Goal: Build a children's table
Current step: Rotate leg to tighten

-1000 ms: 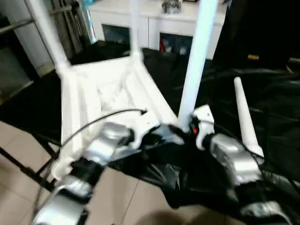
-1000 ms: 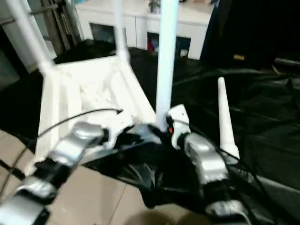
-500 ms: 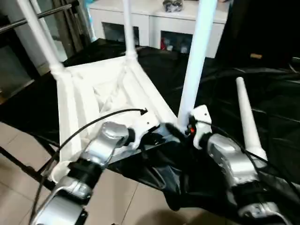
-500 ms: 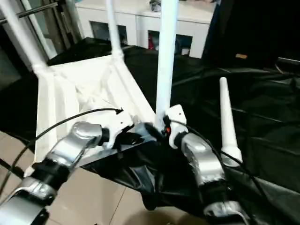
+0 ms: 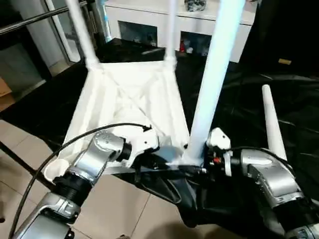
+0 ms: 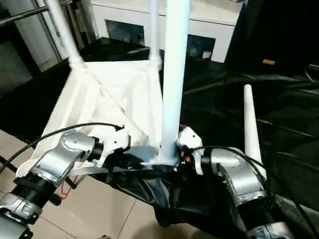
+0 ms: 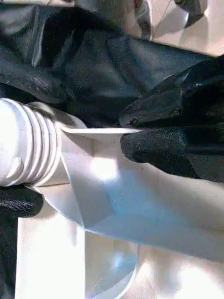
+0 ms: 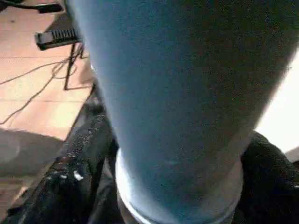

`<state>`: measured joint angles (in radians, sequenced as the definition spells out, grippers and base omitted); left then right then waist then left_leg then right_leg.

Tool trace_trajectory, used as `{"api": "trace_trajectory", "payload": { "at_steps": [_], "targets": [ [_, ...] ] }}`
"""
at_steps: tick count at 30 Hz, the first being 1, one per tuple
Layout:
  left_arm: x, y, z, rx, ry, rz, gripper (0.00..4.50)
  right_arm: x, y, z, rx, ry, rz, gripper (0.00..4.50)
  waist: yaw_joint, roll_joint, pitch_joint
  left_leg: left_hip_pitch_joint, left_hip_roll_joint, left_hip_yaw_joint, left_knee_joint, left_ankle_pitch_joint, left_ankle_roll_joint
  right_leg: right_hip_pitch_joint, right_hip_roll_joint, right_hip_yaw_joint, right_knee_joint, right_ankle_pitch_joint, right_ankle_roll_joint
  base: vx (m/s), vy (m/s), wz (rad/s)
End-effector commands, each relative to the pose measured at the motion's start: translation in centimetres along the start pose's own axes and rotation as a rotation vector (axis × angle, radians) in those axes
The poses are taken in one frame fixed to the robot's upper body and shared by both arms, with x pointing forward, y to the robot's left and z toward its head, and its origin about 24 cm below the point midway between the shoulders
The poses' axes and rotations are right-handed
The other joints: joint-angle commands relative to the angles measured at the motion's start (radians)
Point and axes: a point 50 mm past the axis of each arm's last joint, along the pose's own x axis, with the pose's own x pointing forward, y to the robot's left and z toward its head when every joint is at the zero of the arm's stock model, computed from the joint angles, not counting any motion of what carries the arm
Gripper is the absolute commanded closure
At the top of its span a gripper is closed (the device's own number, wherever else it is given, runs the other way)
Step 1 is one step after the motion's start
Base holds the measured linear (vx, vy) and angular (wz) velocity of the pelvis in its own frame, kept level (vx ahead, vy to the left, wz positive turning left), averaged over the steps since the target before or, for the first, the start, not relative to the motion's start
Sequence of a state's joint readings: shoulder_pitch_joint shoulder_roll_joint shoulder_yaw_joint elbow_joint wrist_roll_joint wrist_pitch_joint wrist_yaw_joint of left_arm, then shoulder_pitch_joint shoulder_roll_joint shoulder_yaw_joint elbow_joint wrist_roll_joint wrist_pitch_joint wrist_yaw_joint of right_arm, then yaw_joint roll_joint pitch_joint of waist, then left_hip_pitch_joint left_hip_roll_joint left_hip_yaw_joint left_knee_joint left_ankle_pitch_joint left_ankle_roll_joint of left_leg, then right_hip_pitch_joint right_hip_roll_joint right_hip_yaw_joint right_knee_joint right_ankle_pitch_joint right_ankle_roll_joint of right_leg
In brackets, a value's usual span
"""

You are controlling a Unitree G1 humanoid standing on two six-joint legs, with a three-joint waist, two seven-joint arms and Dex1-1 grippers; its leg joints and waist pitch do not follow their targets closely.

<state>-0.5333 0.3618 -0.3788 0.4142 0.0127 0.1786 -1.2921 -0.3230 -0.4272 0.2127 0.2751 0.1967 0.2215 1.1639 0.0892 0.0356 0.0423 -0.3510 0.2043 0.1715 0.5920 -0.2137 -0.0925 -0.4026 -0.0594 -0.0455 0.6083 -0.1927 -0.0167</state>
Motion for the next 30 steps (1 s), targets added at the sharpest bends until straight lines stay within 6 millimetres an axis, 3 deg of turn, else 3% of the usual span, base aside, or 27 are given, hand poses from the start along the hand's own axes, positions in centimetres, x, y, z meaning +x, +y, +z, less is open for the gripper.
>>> {"api": "trace_trajectory", "payload": {
  "at_steps": [1,7,12,14,16,17,19,20,21,23,24,28,29,30],
  "targets": [
    [0.7,-0.5,1.2,0.058,-0.032,-0.062,4.50,0.9,0.9,0.1,-0.002,0.000,0.071,1.07,-0.003,-0.004,-0.056,-0.002,0.025,-0.001,-0.066,-0.114,0.069,0.057,-0.068,0.041,-0.067,-0.111,-0.238,0.000,0.000,0.00],
    [0.6,-0.6,1.1,0.058,-0.029,-0.074,4.50,1.3,1.3,0.1,0.022,-0.021,0.085,1.67,-0.002,-0.005,-0.058,-0.003,0.024,-0.002,-0.064,-0.101,0.066,0.059,-0.068,0.040,-0.063,-0.084,-0.240,0.000,0.000,0.00],
    [0.9,-0.3,1.2,0.034,-0.044,-0.030,4.50,1.9,1.6,-0.3,0.051,-0.038,0.053,1.75,-0.002,-0.003,-0.056,-0.002,0.024,-0.002,-0.066,-0.114,0.060,0.057,-0.069,0.040,-0.067,-0.107,-0.235,0.000,0.000,0.00],
    [1.2,0.1,1.4,0.008,-0.056,0.029,4.50,2.3,1.3,-0.4,0.068,-0.044,-0.015,1.76,-0.004,-0.002,-0.053,-0.002,0.023,-0.002,-0.069,-0.130,0.050,0.056,-0.069,0.039,-0.070,-0.141,-0.228,0.000,0.000,0.00],
    [1.9,1.0,2.0,-0.036,-0.080,0.129,4.50,3.2,0.1,-0.8,0.097,-0.034,-0.198,1.76,-0.008,-0.001,-0.050,0.000,0.022,-0.002,-0.070,-0.153,0.034,0.054,-0.070,0.041,-0.078,-0.191,-0.217,0.000,0.000,0.00],
    [2.2,1.3,2.2,-0.054,-0.087,0.166,4.50,3.5,-0.5,-1.0,0.119,-0.025,-0.277,1.76,-0.016,-0.002,-0.046,0.003,0.017,-0.003,-0.074,-0.193,0.012,0.051,-0.070,0.038,-0.087,-0.295,-0.196,0.000,0.000,0.00],
    [2.8,1.7,2.5,-0.081,-0.091,0.219,4.50,4.1,-1.1,-1.3,0.154,-0.022,-0.381,1.76,-0.023,-0.005,-0.047,-0.001,0.015,-0.007,-0.077,-0.199,0.002,0.056,-0.071,0.035,-0.091,-0.355,-0.167,0.000,0.000,0.00],
    [3.1,2.0,2.6,-0.096,-0.092,0.255,4.50,4.4,-1.4,-1.5,0.183,-0.022,-0.437,1.77,-0.032,-0.004,-0.044,0.001,0.014,-0.006,-0.077,-0.206,-0.001,0.049,-0.069,0.037,-0.095,-0.374,-0.158,0.000,0.000,0.00],
    [3.4,2.1,2.7,-0.107,-0.093,0.277,4.50,4.7,-1.4,-1.5,0.198,-0.026,-0.455,1.77,-0.036,-0.006,-0.046,-0.002,0.012,-0.009,-0.076,-0.209,0.001,0.054,-0.070,0.036,-0.098,-0.389,-0.150,0.000,0.000,0.00],
    [4.1,2.6,3.1,-0.137,-0.097,0.339,4.50,5.8,-1.6,-1.5,0.263,-0.036,-0.529,1.77,-0.041,-0.004,-0.046,0.003,0.012,-0.006,-0.074,-0.203,0.008,0.044,-0.068,0.039,-0.100,-0.379,-0.151,0.000,0.000,0.00],
    [4.4,2.7,3.3,-0.145,-0.100,0.355,4.50,6.3,-1.6,-1.5,0.284,-0.033,-0.561,1.77,-0.041,-0.011,-0.047,0.001,0.010,-0.007,-0.074,-0.201,0.012,0.048,-0.067,0.037,-0.100,-0.385,-0.147,0.000,0.000,0.00],
    [5.2,2.7,3.9,-0.150,-0.112,0.369,4.50,7.8,-1.5,-1.3,0.287,-0.022,-0.620,1.77,-0.042,-0.007,-0.047,-0.003,0.012,-0.008,-0.077,-0.194,0.016,0.046,-0.068,0.037,-0.101,-0.383,-0.139,0.000,0.000,0.00],
    [5.3,2.6,4.0,-0.147,-0.114,0.364,4.50,7.9,-1.4,-1.3,0.288,-0.026,-0.618,1.21,-0.043,-0.007,-0.046,-0.004,0.012,-0.008,-0.078,-0.197,0.018,0.047,-0.068,0.037,-0.101,-0.384,-0.138,0.000,0.000,0.00],
    [5.3,2.6,4.0,-0.143,-0.117,0.360,4.50,8.0,-1.4,-1.3,0.289,-0.030,-0.619,1.21,-0.044,-0.006,-0.046,-0.002,0.013,-0.008,-0.078,-0.207,0.018,0.045,-0.068,0.037,-0.102,-0.385,-0.136,0.000,0.000,0.00]
  ]
}}
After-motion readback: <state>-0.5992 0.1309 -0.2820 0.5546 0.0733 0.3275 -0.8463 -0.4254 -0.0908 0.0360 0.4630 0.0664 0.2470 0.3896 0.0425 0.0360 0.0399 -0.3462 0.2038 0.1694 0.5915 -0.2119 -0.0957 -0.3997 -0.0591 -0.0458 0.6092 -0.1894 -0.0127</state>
